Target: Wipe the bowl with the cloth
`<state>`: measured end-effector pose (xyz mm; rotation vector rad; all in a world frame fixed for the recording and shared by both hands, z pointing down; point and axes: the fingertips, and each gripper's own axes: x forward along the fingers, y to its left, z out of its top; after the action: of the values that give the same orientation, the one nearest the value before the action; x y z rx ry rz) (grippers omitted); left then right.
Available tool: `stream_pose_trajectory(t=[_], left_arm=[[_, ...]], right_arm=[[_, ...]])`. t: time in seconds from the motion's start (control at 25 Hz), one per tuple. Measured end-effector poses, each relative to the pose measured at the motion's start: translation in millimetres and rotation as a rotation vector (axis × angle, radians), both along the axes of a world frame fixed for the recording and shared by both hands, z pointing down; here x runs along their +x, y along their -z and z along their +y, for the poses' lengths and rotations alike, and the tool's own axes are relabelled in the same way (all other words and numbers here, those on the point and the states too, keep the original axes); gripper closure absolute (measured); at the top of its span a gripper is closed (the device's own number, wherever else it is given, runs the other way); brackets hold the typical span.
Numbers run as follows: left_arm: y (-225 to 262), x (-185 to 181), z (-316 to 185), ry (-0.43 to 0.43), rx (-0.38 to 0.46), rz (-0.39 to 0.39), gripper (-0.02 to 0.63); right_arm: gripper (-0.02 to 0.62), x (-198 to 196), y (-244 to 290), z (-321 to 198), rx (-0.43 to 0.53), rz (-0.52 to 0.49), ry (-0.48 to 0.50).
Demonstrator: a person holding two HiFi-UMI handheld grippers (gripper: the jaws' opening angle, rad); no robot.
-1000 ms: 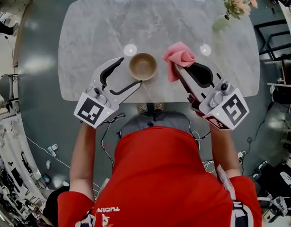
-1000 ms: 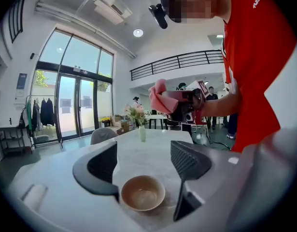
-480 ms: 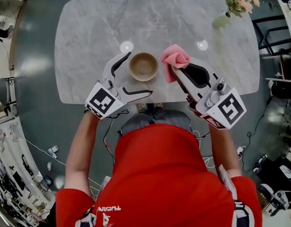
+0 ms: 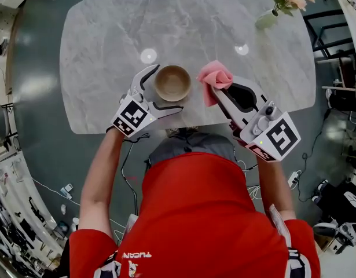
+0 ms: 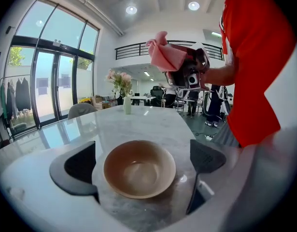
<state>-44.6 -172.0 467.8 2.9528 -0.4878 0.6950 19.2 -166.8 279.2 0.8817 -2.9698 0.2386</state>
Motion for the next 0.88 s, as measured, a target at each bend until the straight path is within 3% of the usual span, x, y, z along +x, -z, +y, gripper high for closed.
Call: stream_pose_trajectory(t=[0.24, 0.88], left_arm=[[-20.7, -2.3, 1.9, -0.027, -0.047, -0.033, 0.018], [-41.6, 3.8, -3.1, -0.055, -0.067, -0.073, 0.018]], right_arm=[[0.574, 3.3, -1.7, -0.7, -0.010, 0.007, -0.031], [0.574, 5.9, -11.7, -5.0, -0.040, 0.014, -0.055]])
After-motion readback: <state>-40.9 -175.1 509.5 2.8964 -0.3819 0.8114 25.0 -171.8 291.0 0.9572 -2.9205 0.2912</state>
